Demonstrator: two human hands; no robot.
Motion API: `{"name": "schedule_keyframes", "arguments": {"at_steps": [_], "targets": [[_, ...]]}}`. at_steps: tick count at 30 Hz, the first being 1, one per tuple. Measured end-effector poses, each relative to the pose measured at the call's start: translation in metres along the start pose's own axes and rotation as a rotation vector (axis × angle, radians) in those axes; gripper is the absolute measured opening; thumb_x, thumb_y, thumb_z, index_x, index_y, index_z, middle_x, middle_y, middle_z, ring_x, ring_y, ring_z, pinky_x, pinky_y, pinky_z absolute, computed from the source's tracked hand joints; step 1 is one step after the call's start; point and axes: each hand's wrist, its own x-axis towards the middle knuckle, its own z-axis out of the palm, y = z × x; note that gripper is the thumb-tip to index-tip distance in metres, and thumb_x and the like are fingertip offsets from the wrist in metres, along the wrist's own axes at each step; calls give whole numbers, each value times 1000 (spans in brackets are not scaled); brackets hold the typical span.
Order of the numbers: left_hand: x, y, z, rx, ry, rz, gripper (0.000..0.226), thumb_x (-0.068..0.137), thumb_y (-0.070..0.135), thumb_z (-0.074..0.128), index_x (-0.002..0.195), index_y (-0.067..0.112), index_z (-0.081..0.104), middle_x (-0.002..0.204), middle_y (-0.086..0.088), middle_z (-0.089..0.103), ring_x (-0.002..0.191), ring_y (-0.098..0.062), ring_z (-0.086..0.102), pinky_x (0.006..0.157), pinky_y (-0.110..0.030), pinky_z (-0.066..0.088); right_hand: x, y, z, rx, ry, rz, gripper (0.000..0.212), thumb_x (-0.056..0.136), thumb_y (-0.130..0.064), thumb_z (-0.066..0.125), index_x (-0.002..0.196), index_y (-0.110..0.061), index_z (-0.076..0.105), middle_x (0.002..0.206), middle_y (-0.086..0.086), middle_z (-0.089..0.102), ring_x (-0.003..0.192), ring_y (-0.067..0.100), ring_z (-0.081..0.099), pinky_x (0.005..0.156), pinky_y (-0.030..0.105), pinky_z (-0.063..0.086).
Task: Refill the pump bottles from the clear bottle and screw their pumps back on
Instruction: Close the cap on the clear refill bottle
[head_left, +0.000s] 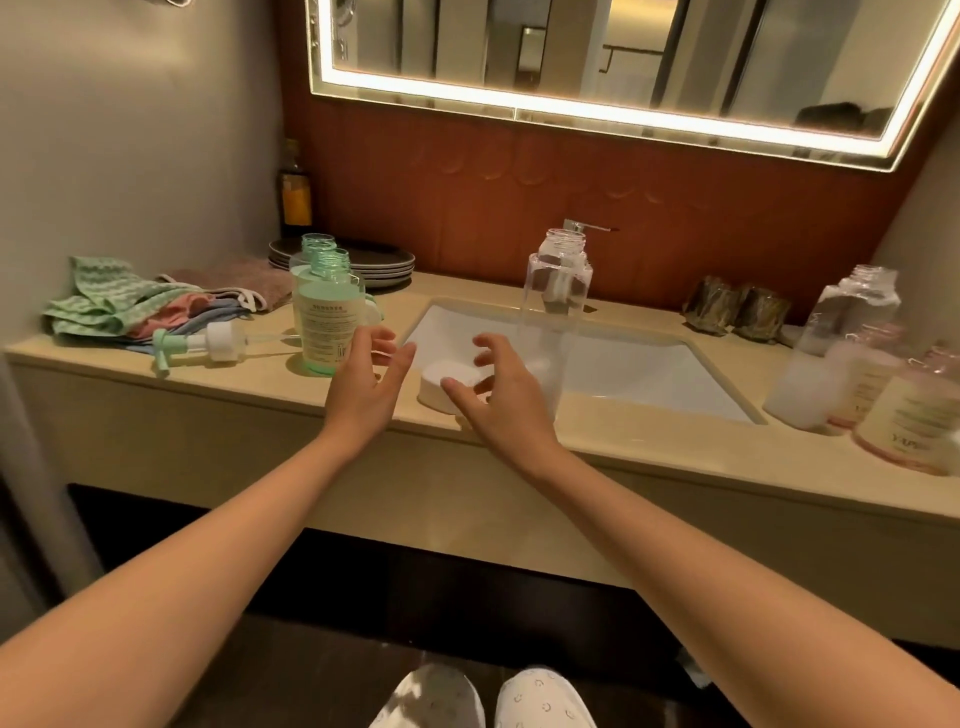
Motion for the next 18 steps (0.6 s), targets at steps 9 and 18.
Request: {"name": "schedule_keyframes", "arguments": {"at_steps": [9,18], "targets": [[-7,-4,-15,-41,9,-28,29,93,31,52,111,8,49,101,1,55,91,-13,53,79,-41,51,30,5,27,-384,-195,127,70,83,-46,62,138,-17,29,130,11,51,110,29,54,78,33,47],[-1,-8,-23,-78,68,-58,19,92,32,52,106,19,49,99,-2,58,94,-20,58,78,-46,53,38,-11,18,-229,-90,26,68,76,-51,67,129,-16,44,125,5,54,108,22,52,75,30,44]]}}
